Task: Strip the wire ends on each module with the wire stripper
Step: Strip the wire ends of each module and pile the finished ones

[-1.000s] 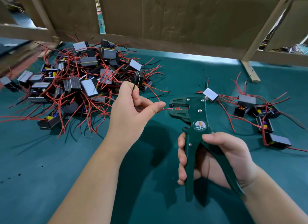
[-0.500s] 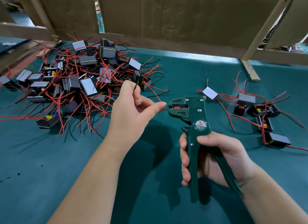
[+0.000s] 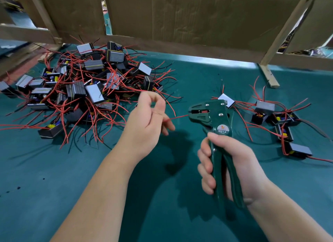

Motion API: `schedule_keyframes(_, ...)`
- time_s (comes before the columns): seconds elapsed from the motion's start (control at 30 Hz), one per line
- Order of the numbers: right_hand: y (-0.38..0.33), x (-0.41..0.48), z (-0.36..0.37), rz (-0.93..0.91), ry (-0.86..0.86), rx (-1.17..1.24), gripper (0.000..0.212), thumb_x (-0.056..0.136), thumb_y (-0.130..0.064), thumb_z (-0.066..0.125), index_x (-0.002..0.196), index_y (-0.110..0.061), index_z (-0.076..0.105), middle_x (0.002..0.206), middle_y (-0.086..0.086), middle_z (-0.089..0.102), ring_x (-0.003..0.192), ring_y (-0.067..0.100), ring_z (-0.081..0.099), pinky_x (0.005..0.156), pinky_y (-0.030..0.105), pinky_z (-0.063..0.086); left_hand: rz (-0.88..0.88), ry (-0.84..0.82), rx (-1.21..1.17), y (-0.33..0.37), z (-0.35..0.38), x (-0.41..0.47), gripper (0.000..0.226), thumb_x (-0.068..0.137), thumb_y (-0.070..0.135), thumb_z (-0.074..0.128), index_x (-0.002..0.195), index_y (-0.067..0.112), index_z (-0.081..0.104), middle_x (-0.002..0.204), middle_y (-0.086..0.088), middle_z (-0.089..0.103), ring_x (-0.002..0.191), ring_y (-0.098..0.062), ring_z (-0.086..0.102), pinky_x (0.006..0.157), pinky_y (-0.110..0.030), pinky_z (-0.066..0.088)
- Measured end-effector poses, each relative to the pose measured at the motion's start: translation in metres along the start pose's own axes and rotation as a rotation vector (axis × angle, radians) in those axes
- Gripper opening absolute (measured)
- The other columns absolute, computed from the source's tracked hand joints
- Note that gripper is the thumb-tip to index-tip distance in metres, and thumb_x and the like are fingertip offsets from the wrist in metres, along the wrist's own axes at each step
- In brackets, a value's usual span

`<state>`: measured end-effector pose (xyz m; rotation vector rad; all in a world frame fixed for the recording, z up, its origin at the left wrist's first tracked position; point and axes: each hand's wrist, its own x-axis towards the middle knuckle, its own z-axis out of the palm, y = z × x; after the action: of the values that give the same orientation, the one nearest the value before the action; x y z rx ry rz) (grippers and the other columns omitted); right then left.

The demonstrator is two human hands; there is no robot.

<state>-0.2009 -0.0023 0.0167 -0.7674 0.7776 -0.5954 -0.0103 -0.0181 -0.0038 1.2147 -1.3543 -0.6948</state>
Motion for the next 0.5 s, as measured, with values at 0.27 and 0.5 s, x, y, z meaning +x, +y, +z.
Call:
schedule_keyframes(0.27,-0.009,0.009,-0.014,-0.246,0.069,0.264,0.033,0.066,-0.033,0.059,0.080,-0.004,0.066,0.080,0.019,0.062,0.064,0.037,0.062,0.063,0.048,0.056,-0.076,-0.118,0.107,0.000,0.006,-0.001,0.034,0.102,0.013,0.039,0.081,0.028,0.061,0.062,0.010,0.055,0.063,0.001,0.055,0.063,-0.010,0.039)
schedule_keyframes(0.5,0.005,0.007,-0.005,-0.095,-0.271,0.025,0.063,0.056,-0.038,0.081,0.108,-0.003,0.069,0.081,0.033,0.063,0.072,0.042,0.063,0.074,0.052,0.051,-0.446,0.000,-0.855,0.022,0.014,0.000,0.028,0.103,0.016,0.032,0.083,0.013,0.052,0.057,0.005,0.046,0.054,-0.011,0.055,0.059,-0.024,0.051)
